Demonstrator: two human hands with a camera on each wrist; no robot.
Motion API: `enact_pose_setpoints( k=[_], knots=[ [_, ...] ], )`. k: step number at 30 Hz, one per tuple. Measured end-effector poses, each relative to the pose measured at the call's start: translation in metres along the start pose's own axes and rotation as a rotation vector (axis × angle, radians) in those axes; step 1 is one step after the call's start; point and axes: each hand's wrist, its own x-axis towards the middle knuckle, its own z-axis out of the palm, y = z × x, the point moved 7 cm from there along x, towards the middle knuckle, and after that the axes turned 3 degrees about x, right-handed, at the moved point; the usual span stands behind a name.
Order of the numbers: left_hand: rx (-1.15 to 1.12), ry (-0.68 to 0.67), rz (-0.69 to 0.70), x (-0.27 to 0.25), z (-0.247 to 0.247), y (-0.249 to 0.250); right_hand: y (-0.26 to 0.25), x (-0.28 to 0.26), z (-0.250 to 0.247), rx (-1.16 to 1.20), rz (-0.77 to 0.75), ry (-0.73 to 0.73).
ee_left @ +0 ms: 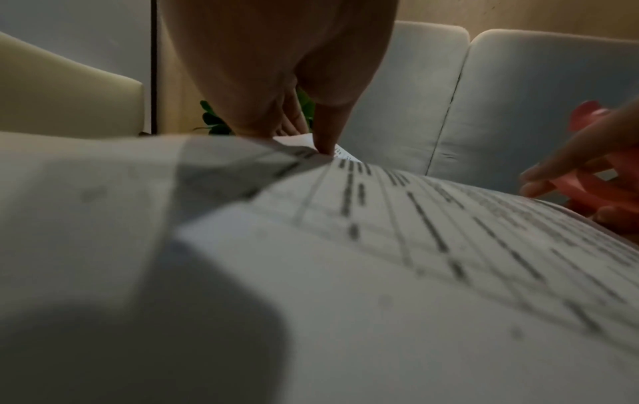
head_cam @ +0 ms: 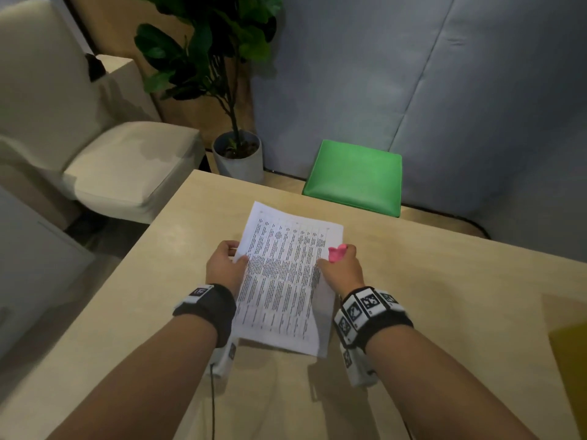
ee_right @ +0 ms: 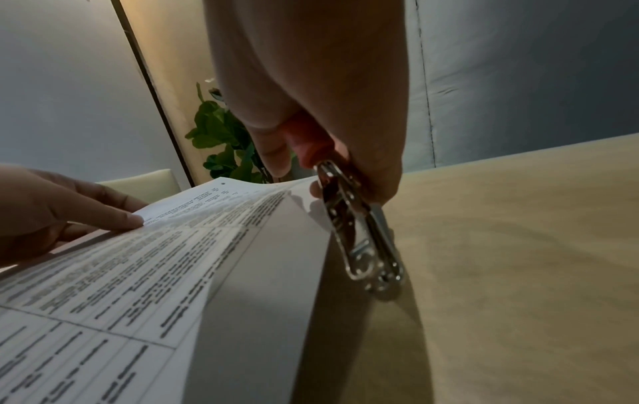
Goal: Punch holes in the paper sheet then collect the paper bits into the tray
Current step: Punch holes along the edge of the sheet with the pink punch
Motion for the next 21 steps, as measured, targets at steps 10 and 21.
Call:
enact_pose_setpoints(
  k=[10, 21],
  knots=[
    [0.140, -0.072, 0.010, 0.029, 0.019, -0.024, 0.014, 0.012, 0.009, -0.129, 0.131, 0.013],
    [0.060, -0.192, 0.319, -0.005, 0.032, 0.031, -0.029, 0.000, 0.005, 0.083, -0.017, -0.095]
  ],
)
